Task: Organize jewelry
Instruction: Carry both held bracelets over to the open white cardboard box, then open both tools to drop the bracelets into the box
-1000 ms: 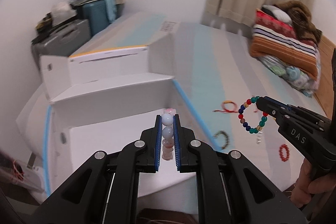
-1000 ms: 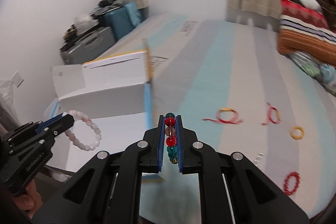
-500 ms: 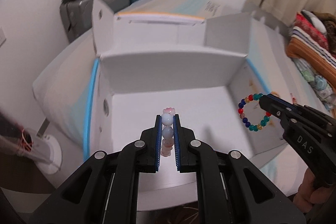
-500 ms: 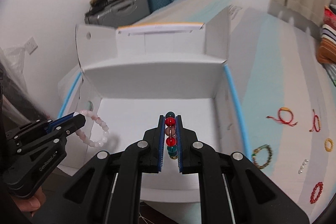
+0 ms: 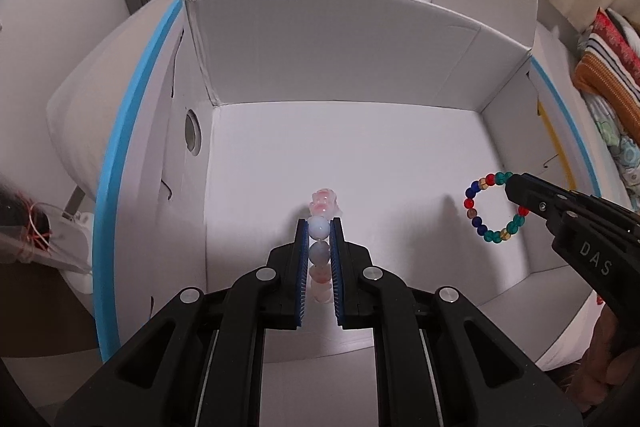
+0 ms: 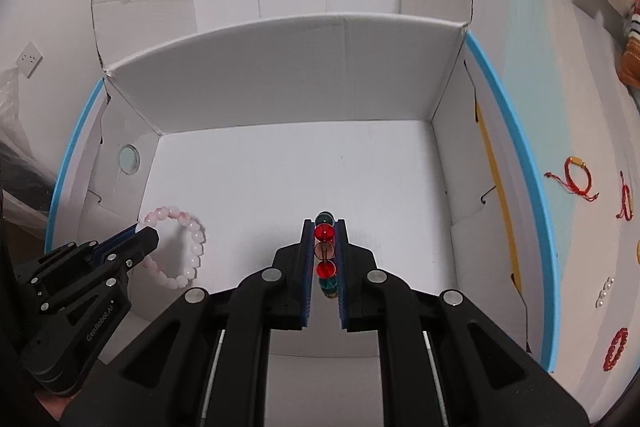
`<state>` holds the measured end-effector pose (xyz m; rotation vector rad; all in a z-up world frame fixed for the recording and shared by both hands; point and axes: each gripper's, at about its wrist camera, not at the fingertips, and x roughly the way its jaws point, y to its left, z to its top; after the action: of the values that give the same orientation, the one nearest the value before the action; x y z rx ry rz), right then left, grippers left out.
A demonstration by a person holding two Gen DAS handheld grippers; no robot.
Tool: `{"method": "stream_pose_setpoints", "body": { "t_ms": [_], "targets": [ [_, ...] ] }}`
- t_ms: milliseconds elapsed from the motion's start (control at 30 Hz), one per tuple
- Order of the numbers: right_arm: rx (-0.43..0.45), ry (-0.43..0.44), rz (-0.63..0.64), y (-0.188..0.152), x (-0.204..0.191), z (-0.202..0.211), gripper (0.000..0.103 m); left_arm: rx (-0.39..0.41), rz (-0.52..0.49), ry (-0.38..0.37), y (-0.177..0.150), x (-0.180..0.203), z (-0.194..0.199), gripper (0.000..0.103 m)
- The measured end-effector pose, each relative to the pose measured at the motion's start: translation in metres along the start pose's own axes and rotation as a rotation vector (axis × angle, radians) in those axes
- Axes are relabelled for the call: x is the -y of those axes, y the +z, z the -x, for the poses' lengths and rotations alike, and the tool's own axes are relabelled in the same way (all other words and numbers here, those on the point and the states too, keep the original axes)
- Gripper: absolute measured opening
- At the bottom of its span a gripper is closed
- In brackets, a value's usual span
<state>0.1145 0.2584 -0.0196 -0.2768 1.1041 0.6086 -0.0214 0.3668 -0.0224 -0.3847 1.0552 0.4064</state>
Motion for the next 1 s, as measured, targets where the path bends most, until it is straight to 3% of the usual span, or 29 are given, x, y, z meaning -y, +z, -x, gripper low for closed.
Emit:
{"method": "stream_pose_setpoints", "body": {
  "t_ms": [200, 267, 367, 400, 433, 500, 567, 633, 733, 800, 1000],
  "targets": [
    [0.020, -0.008, 0.013, -0.006, -0.003, 0.004, 0.015, 0.003, 0.000, 0.018, 0.000, 0.002, 0.004, 0.010],
    [0.041, -0.014, 0.014, -0.004, -0.005, 0.009, 0.041, 0.016, -0.003, 0.038, -0.001, 0.003, 0.009, 0.011],
    [0.101, -0.017, 0.027, -0.009, -0.005, 0.026, 0.056, 0.041, -0.017, 0.070, 0.000, 0.008, 0.018, 0.013],
    [0.119, -0.027, 0.035, -0.011, -0.005, 0.032, 0.060, 0.050, -0.017, 0.067, 0.000, 0.010, 0.022, 0.021],
    [0.140, -0.034, 0.043, -0.013, -0.005, 0.039, 0.069, 0.059, -0.014, 0.067, 0.001, 0.011, 0.026, 0.039],
    [0.181, -0.044, 0.045, -0.018, -0.002, 0.052, 0.078, 0.095, -0.009, 0.080, 0.002, 0.015, 0.036, 0.056],
    [0.227, -0.059, 0.041, -0.023, 0.003, 0.067, 0.089, 0.129, -0.023, 0.086, 0.002, 0.022, 0.046, 0.060],
    [0.267, -0.062, 0.027, -0.028, 0.011, 0.082, 0.095, 0.158, -0.021, 0.081, 0.001, 0.027, 0.055, 0.080],
    [0.322, -0.074, -0.002, -0.034, 0.023, 0.103, 0.096, 0.237, -0.023, 0.092, -0.001, 0.037, 0.072, 0.097],
    [0.340, -0.088, -0.013, -0.034, 0.031, 0.113, 0.096, 0.286, -0.043, 0.096, -0.002, 0.048, 0.082, 0.097],
    [0.416, -0.132, -0.051, -0.048, 0.068, 0.149, 0.096, 0.330, -0.103, 0.052, -0.004, 0.091, 0.099, 0.097]
  ]
}}
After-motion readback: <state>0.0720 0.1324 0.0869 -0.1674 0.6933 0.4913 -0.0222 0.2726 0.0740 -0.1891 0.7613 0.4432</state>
